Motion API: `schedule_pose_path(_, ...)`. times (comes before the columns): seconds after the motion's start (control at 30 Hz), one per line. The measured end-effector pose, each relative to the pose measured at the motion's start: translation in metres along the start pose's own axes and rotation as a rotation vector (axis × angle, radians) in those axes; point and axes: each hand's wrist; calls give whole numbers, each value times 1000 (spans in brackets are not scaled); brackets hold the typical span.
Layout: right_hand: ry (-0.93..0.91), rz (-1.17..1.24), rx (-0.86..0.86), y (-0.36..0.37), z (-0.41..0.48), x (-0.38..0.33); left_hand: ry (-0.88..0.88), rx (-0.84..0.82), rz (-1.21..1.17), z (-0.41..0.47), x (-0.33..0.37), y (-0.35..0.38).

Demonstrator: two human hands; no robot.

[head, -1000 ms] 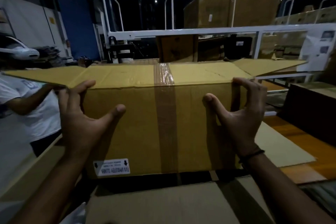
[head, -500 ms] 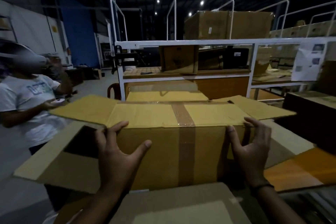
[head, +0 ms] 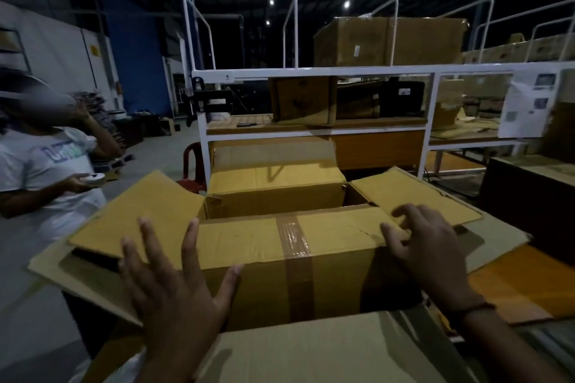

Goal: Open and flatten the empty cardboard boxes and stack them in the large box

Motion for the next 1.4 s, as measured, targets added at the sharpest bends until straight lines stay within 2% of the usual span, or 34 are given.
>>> schedule_pose_path(0.07, 60, 27, -183, 5, 15, -3, 111, -115, 61, 21, -2, 5)
schedule_pose_path(0.13, 197, 47, -339, 13, 28, -5, 121, -324, 40, 41, -11, 17)
schedule_pose_path(0.2, 231, -29, -427, 24, 33, -6, 98, -425, -1, 53, -20, 31)
schedule_pose_path(0.3, 178, -172, -431, 37, 32, -6, 99, -371, -5, 61, -25, 45)
schedule_pose_path(0.4, 143, -190, -404, 45, 34, -4, 122, -345, -18, 68, -23, 57)
schedule_pose_path(0.63, 138, -265, -487, 66, 51, 5, 100, -507, 8, 89, -18, 68)
schedule_pose_path(0.73, 148, -218, -525, 65, 53, 8, 95, -575, -17, 91, -18, 63)
schedule_pose_path(0.93, 211, 2, -476, 52, 62, 5, -53, -560, -256, 105, -20, 60)
schedule_pose_path(1.03, 239, -5, -489, 51, 68, 5, -13, -661, -145, 114, -18, 60)
schedule_pose_path(1.2, 201, -146, -609, 53, 73, 2, 132, -842, 37, 133, -7, 62)
schedule_pose_path(1.33, 220, -112, -664, 55, 79, -7, 216, -890, 77, 144, 0, 68)
schedule_pose_path(1.4, 232, -60, -639, 52, 84, -9, 237, -828, 92, 154, 3, 68)
Point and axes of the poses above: each hand's wrist, its own z-axis towards the middle knuckle, its own y-axis out of the palm, x = y × z, and after that the axes turned 8 degrees about z, right-handed
